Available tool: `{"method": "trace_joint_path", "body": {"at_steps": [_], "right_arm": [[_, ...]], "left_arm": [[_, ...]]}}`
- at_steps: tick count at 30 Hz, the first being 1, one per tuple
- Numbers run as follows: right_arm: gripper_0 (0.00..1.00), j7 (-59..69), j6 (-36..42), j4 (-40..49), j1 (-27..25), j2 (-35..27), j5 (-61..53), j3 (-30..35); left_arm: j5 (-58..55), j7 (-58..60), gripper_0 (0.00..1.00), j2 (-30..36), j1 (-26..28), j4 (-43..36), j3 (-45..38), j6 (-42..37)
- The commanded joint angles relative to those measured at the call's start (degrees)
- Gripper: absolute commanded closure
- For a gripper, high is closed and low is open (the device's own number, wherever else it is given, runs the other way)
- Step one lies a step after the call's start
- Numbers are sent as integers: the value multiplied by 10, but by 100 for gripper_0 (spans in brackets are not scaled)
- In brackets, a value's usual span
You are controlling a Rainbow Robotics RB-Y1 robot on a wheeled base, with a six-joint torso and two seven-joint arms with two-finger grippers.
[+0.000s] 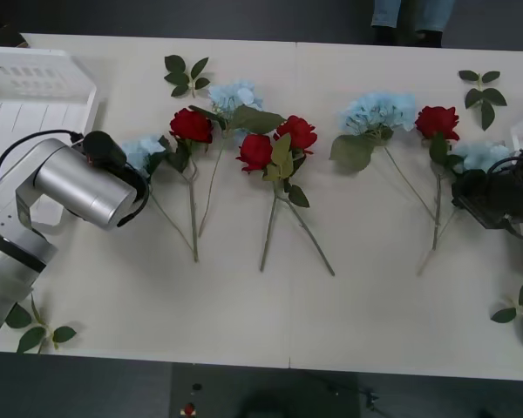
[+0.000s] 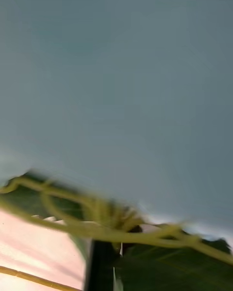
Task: Put the red flowers into the right box and the blue flowers into the left box
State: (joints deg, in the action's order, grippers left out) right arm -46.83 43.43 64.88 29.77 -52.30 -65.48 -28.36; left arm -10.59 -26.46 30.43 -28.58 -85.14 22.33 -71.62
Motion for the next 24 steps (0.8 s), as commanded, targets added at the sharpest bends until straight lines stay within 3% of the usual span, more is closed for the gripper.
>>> {"method": "trace_joint_path", "body": {"at_steps": [1,7,8,11,12,24], "right_arm": [[100,21,-2,4,13,2,-2,2],[100,15,19,12,15,-9,-19,14],[100,13,24,15,16,-13,-24,16],[100,7,35,25,16,-30,-49,23],[100,5,39,30,16,-36,-54,23],[100,-85,38,97,6,-112,-135,36]], "left_arm": [[19,-4,0,-26,-49,45,-9,6],[24,-8,1,-37,-64,65,-8,7],[24,-9,17,-37,-65,66,-8,7],[23,-14,86,-38,-64,65,-2,7],[24,-14,99,-38,-64,65,2,6],[29,-26,100,-33,-55,31,10,10]]}}
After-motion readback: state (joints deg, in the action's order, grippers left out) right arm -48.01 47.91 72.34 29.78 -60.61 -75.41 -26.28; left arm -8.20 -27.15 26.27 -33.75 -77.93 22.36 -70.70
